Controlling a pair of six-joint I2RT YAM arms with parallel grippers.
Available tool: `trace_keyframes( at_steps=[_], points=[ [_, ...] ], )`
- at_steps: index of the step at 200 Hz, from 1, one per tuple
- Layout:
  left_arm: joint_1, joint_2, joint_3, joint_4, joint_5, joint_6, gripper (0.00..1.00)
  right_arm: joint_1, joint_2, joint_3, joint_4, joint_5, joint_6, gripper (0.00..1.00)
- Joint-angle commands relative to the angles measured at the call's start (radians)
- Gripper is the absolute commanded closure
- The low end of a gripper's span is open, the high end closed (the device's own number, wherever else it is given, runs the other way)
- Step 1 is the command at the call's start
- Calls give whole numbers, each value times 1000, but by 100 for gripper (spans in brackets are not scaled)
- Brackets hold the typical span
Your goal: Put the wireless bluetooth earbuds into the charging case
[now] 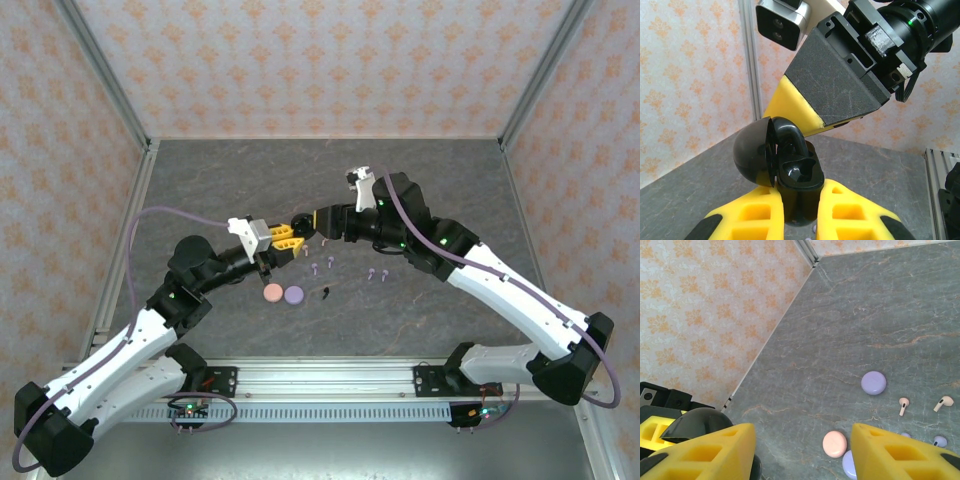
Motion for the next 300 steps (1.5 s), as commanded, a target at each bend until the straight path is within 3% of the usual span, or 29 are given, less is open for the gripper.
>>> trace_keyframes(
  at_steps=[1, 131, 148, 180, 300],
  points=[
    [-7, -15, 16, 25, 17, 6, 100, -4, -11, 23, 28, -25, -5, 47],
    [-7, 2, 23, 12, 6, 16, 100, -5, -80, -14, 35, -19, -30, 46],
    [-7, 2, 23, 12, 6, 16, 100, -4, -75, -14, 58, -49, -15, 46],
    [-7, 3, 20, 10, 2, 17, 100, -5, -42, -2, 111, -163, 8, 56],
    [-7, 7, 20, 0, -5, 17, 100, -3, 19, 24, 119, -237, 20, 58]
  ],
)
